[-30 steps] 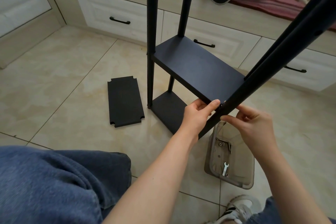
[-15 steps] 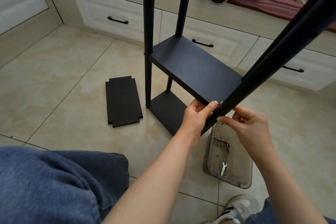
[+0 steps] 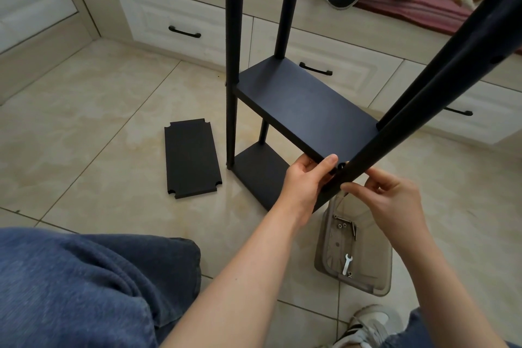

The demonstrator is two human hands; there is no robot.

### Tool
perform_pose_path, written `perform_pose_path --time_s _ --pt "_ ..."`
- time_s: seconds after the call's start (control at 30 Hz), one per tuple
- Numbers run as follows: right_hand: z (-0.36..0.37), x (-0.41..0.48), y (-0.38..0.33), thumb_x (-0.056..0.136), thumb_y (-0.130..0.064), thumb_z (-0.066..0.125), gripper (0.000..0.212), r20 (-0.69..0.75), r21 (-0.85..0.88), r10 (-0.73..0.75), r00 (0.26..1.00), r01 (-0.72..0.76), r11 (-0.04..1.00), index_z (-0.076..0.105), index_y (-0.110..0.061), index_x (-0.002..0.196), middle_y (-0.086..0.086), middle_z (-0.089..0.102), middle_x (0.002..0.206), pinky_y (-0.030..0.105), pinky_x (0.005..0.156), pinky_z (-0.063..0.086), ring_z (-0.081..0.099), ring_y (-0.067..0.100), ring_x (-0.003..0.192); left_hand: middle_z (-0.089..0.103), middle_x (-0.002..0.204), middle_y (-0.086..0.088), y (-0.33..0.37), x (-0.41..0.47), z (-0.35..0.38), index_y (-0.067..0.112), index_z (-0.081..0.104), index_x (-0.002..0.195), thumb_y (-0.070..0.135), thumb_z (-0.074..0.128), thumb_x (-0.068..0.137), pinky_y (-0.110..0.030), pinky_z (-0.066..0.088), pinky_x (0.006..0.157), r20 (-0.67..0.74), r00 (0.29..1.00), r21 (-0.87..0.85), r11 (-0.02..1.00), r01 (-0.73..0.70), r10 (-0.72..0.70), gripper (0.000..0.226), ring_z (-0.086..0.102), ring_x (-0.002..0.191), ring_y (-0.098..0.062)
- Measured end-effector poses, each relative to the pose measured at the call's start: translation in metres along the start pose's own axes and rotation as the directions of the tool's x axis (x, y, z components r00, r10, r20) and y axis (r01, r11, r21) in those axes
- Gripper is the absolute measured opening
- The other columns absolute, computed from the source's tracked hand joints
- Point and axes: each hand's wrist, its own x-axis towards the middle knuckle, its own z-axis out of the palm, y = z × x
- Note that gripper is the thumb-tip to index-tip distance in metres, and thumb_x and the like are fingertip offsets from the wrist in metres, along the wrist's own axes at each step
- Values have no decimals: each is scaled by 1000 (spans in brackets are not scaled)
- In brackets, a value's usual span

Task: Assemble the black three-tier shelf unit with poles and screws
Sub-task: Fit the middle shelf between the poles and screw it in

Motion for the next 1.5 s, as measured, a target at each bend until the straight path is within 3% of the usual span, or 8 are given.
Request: perform_pose_path --time_s 0.2,0.33,0.6,0.77,0.9,1.23,1.37,1.5 --pt "2 -2 0 69 -32 76 42 -12 38 -23 1000 24 999 62 -48 106 7 39 54 12 50 36 38 8 49 74 114 -5 -1 0 0 22 66 115 35 69 94 -52 49 107 -11 1000 38 999 -9 10 25 69 112 -26" --pt "4 -2 1 69 -29 77 41 -1 72 -27 1000 27 997 64 -46 105 -5 39 50 10 50 35 36 6 47 74 115 -4 -1 1 1 24 65 114 35 68 94 -51 49 107 -9 999 83 996 -36 37 23 68 113 -25" --pt "5 3 1 69 -31 77 37 51 85 -16 999 12 996 71 -37 106 -9 33 49 10 50 32 32 7 48 75 113 -2 1 0 0 21 66 118 40 71 85 -51 48 108 2 1000 7 1000 -24 24 38 69 113 -24" --pt "3 3 1 70 -35 76 36 57 57 -29 998 26 998 68 -45 104 -7 37 49 11 51 35 36 7 48 75 112 -2 0 1 -1 22 67 116 37 70 89 -48 49 107 13 1000 -11 1000 -13 13 31 70 111 -24" --pt "2 1 0 68 -38 74 37 58 55 -25 998 22 998 65 -49 102 -4 39 50 14 51 37 38 9 48 76 106 -4 0 1 -2 16 67 117 27 67 95 -41 55 98 31 1000 -56 998 5 -3 24 72 106 -24" --pt "4 3 -2 74 -20 79 31 86 52 -22 996 18 998 70 -37 98 -9 39 47 10 51 36 37 6 46 75 113 -5 4 0 1 16 64 122 30 67 97 -33 56 94 17 1000 -33 999 4 -3 29 71 108 -19" --pt "4 5 -2 75 -19 79 26 95 72 -24 995 17 997 72 -35 95 -8 39 47 9 52 36 39 5 47 74 114 -6 6 0 1 17 64 122 32 66 97 -38 54 100 24 1000 -15 1000 -11 11 29 71 109 -21" --pt "4 5 -1 70 -31 77 26 63 68 -7 998 3 998 71 -39 94 -8 36 48 12 50 32 34 7 47 74 114 -6 5 1 -2 15 64 123 32 67 96 -45 53 103 20 1000 -3 1000 -18 18 31 70 111 -24"
